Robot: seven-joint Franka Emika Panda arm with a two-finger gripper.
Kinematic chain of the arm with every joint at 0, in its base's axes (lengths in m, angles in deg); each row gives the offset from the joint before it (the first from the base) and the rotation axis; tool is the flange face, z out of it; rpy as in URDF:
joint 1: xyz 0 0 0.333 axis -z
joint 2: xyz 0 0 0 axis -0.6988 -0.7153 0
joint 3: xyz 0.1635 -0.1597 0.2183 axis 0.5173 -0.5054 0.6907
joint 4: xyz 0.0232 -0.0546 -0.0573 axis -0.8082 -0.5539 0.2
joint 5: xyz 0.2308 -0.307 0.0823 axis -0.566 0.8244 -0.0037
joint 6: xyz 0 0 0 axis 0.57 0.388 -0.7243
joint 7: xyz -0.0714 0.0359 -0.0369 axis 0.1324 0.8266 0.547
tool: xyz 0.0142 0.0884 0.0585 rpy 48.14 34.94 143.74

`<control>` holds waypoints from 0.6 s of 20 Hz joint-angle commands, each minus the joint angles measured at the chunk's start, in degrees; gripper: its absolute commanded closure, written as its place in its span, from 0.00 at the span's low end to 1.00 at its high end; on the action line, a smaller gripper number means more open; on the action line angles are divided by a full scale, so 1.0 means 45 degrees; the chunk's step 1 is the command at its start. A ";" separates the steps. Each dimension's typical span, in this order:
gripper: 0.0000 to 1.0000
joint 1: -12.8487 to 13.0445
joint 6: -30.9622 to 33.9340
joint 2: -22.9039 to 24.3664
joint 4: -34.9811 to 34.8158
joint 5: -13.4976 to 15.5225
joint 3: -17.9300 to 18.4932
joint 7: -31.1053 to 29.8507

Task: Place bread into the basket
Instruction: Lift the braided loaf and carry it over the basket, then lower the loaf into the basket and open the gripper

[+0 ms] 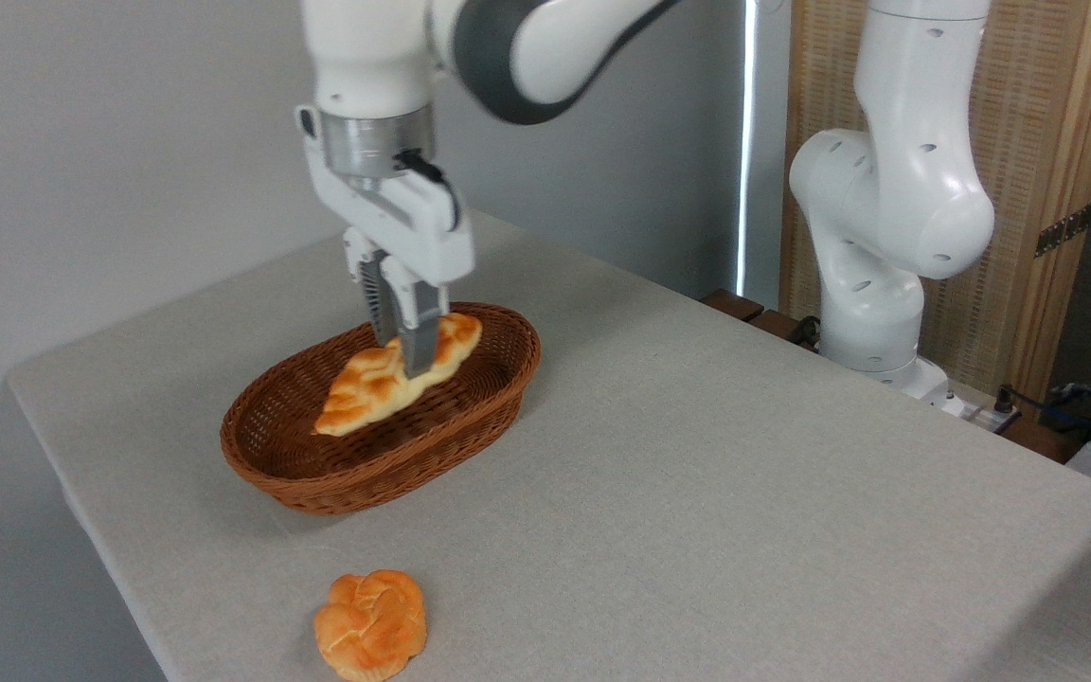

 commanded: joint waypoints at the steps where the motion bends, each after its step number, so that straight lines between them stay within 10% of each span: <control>1: 0.67 -0.0055 0.0195 -0.2425 0.2453 0.0170 -0.0720 -0.1436; 4: 0.66 -0.0055 0.0195 -0.3855 0.3532 0.0033 -0.1094 -0.2066; 12: 0.15 -0.0035 0.0371 -0.3994 0.3514 -0.0064 -0.1055 -0.2066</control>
